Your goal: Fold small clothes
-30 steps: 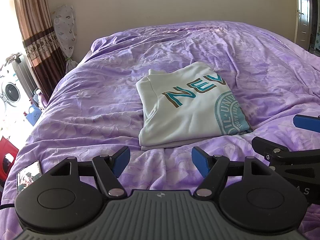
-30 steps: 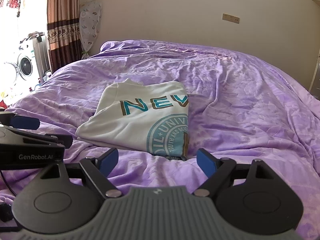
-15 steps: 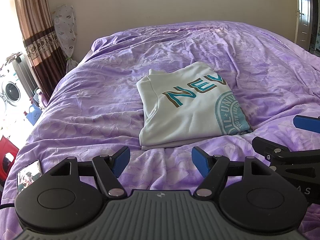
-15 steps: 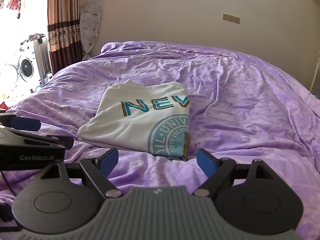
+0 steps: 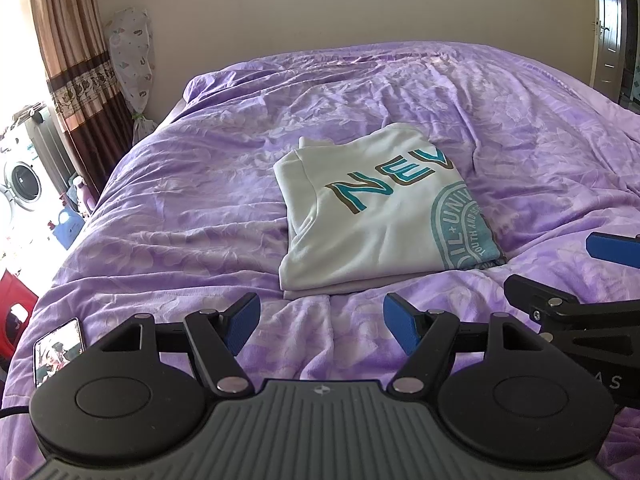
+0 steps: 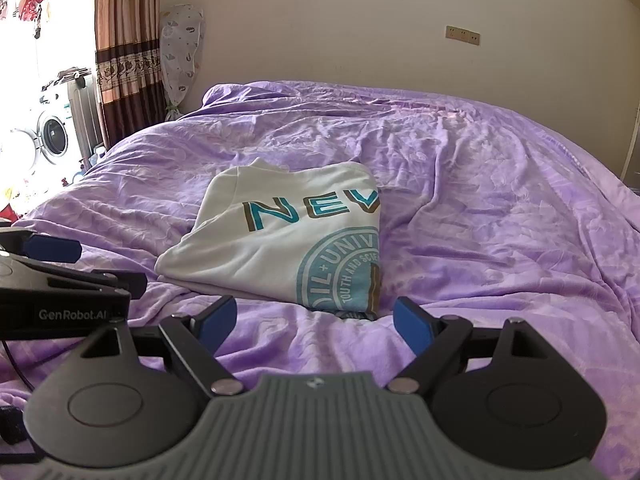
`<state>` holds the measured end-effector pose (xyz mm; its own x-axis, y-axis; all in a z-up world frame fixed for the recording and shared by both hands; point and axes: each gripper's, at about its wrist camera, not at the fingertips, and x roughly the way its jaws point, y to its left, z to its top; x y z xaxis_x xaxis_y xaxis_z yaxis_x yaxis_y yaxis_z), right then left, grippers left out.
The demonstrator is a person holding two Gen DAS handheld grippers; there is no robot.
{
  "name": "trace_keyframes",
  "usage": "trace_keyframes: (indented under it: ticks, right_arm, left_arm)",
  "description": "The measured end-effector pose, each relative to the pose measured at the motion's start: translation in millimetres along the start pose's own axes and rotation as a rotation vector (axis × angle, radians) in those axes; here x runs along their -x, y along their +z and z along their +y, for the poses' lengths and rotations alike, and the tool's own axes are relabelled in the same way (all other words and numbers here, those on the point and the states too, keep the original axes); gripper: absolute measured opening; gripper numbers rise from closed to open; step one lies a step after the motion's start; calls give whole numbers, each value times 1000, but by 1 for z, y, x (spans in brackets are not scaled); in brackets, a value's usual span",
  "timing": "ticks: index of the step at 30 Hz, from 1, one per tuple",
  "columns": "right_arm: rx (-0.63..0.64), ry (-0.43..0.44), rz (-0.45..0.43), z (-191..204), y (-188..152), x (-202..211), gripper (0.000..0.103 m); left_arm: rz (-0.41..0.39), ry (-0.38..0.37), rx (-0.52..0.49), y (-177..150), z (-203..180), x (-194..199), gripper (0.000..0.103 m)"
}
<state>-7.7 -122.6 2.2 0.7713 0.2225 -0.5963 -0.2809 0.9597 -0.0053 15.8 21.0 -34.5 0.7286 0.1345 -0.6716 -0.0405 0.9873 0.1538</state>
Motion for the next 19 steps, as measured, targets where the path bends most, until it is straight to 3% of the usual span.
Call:
trace_keyframes:
  ticks: [19]
  right_arm:
    - [-3,-1,2,1,0,0,81]
  left_arm:
    - [-9,-15,14,0,0,3,83]
